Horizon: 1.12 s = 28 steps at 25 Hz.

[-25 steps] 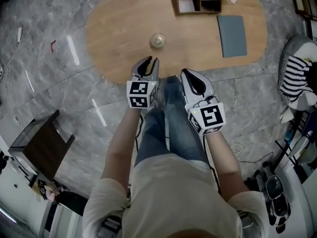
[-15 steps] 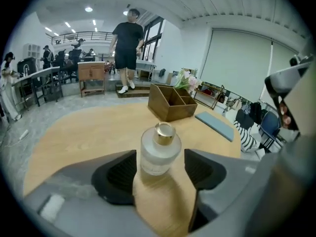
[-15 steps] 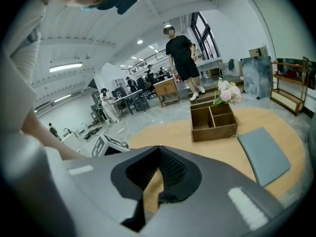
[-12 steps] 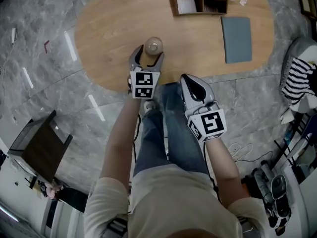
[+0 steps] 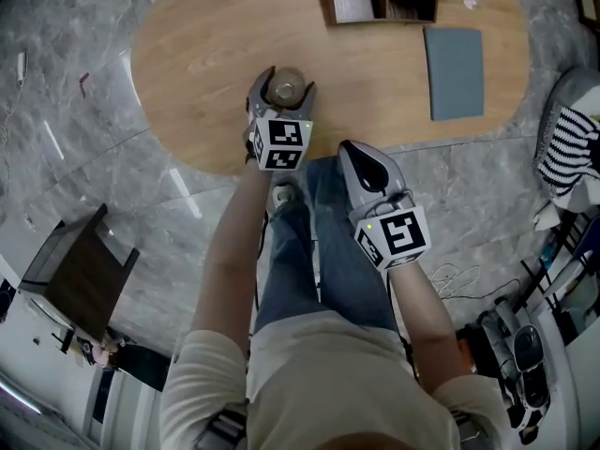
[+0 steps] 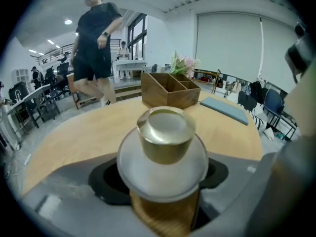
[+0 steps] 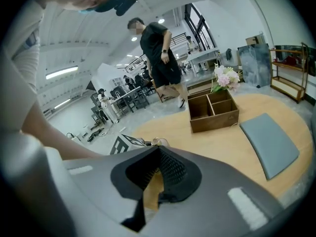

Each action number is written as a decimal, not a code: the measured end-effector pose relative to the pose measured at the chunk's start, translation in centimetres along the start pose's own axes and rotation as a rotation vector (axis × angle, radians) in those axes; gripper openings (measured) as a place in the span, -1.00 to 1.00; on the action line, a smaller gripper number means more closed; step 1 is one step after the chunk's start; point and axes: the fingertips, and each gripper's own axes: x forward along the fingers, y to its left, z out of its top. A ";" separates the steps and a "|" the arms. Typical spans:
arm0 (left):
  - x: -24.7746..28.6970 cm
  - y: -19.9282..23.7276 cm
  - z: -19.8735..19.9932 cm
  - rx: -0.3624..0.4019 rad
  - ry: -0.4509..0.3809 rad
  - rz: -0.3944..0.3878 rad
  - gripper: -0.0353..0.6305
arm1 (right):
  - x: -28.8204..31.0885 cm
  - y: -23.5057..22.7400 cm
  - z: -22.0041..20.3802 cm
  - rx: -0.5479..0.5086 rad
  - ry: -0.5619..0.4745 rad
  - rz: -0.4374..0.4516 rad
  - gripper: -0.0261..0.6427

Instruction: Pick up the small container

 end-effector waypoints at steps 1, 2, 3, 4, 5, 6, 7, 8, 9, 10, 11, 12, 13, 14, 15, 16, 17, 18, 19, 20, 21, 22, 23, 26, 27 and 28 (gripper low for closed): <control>0.2 0.0 -0.1 0.009 0.006 0.003 0.12 | 0.0 0.0 0.1 0.009 0.000 0.004 -0.92; 0.3 0.0 -0.2 0.015 0.012 0.006 0.12 | 0.1 -0.1 0.2 0.017 -0.002 0.006 -0.92; 0.5 0.0 -0.2 0.019 0.015 0.008 0.12 | 0.1 -0.2 0.3 0.024 -0.006 0.005 -0.92; 0.5 0.1 -0.2 0.021 0.015 0.010 0.12 | 0.1 -0.3 0.5 0.028 -0.010 0.002 -0.92; 0.5 0.1 -0.2 0.020 0.013 0.012 0.12 | 0.1 -0.4 0.6 0.031 -0.014 -0.001 -0.92; 0.5 0.1 -0.2 0.020 0.012 0.014 0.12 | 0.1 -0.5 0.8 0.034 -0.017 -0.004 -0.92; 0.5 0.1 -0.2 0.021 0.013 0.013 0.12 | 0.2 -0.6 0.9 0.035 -0.019 -0.006 -0.92; 0.5 0.2 -0.2 0.023 0.016 0.011 0.12 | 0.1 -0.7 0.9 0.036 -0.021 -0.009 -0.92; 0.6 0.2 -0.3 0.026 0.022 0.006 0.12 | 0.1 -0.7 0.9 0.037 -0.021 -0.012 -0.92; 0.6 0.2 -0.3 0.028 0.031 0.000 0.12 | 0.0 -0.6 0.8 0.037 -0.022 -0.014 -0.92; 0.5 0.2 -0.4 0.028 0.040 -0.006 0.12 | -0.1 -0.5 0.8 0.038 -0.023 -0.015 -0.92; 0.4 0.1 -0.5 0.028 0.049 -0.015 0.12 | -0.3 -0.2 0.8 0.037 -0.024 -0.015 -0.92; 0.2 -0.1 -0.6 0.029 0.058 -0.026 0.12 | -0.5 0.1 0.8 0.035 -0.026 -0.014 -0.92; 0.0 -0.3 -0.7 0.031 0.066 -0.038 0.12 | -0.7 0.4 0.8 0.031 -0.029 -0.013 -0.92; -0.2 -0.6 -0.8 0.035 0.072 -0.050 0.12 | -0.9 0.7 0.9 0.027 -0.032 -0.012 -0.92; -0.6 -0.9 -0.9 0.038 0.075 -0.060 0.12 | -1.0 1.1 0.9 0.024 -0.037 -0.011 -0.92; -1.1 -1.3 -1.0 0.041 0.075 -0.070 0.12 | -1.2 1.5 1.0 0.021 -0.042 -0.011 -0.92; -1.7 -1.7 -1.1 0.043 0.074 -0.078 0.12 | -1.5 1.9 1.0 0.019 -0.048 -0.011 -0.92; -2.3 -2.1 -1.2 0.044 0.072 -0.086 0.12 | -1.8 2.3 1.1 0.017 -0.053 -0.012 -0.92; -3.1 -2.5 -1.3 0.044 0.070 -0.091 0.12 | -2.1 2.7 1.1 0.014 -0.059 -0.013 -0.92; -3.8 -2.9 -1.3 0.043 0.068 -0.096 0.12 | -2.5 3.2 1.2 0.009 -0.066 -0.015 -0.92; -4.6 -3.2 -1.4 0.041 0.065 -0.099 0.12 | -2.9 3.7 1.3 0.001 -0.074 -0.019 -0.92; -5.4 -3.5 -1.5 0.039 0.062 -0.102 0.12 | -3.3 4.2 1.5 -0.007 -0.083 -0.024 -0.92; -7.8 -4.1 -1.8 0.034 0.052 -0.108 0.12 | -4.5 5.5 1.8 -0.026 -0.110 -0.039 -0.92; -8.7 -4.3 -1.9 0.030 0.047 -0.109 0.12 | -5.0 6.0 1.9 -0.029 -0.118 -0.042 -0.92; -9.6 -4.4 -1.9 0.025 0.041 -0.109 0.12 | -5.5 6.5 2.0 -0.034 -0.127 -0.047 -0.92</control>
